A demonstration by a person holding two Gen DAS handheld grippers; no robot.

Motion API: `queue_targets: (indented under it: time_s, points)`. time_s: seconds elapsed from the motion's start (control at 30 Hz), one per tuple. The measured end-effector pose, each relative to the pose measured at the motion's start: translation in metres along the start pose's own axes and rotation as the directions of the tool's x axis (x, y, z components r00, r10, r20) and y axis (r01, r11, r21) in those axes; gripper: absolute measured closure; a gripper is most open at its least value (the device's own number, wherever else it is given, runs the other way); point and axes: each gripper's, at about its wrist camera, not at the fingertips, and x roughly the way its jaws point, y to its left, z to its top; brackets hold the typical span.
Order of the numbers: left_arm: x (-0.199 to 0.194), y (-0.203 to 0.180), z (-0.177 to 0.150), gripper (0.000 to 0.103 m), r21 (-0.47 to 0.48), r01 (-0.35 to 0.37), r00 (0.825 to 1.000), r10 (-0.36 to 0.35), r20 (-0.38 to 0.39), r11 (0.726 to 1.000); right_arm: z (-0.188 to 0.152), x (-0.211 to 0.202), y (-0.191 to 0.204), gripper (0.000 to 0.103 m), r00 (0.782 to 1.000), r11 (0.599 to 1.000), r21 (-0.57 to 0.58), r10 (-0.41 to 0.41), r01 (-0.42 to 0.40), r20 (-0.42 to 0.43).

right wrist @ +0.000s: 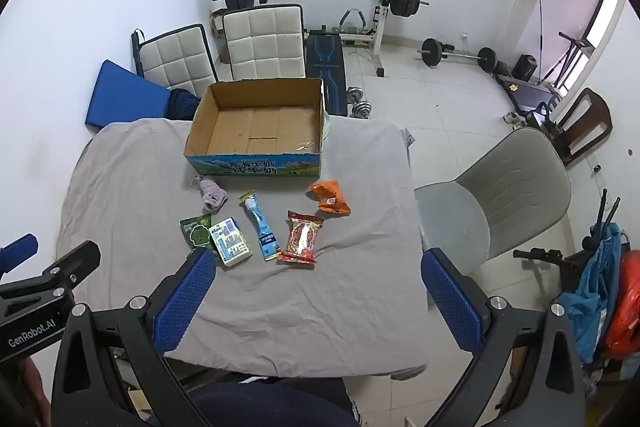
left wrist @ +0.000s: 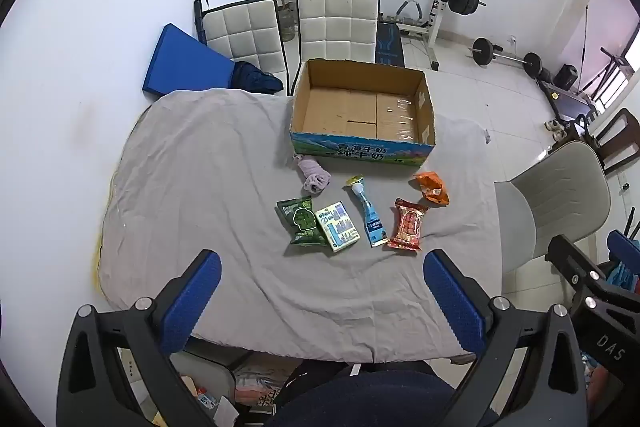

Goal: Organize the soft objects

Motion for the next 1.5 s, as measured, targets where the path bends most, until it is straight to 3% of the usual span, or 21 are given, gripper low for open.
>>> queue_targets:
  time_s: [1.5]
  points:
    - [-0.012, 0.005, 0.0, 0.0, 0.004, -0.011, 0.999, 0.011, 0.03, 1.0, -0.005, -0.015, 0.005, 0.0, 0.999, 1.0, -0.002, -0.02, 0.021, 0.039]
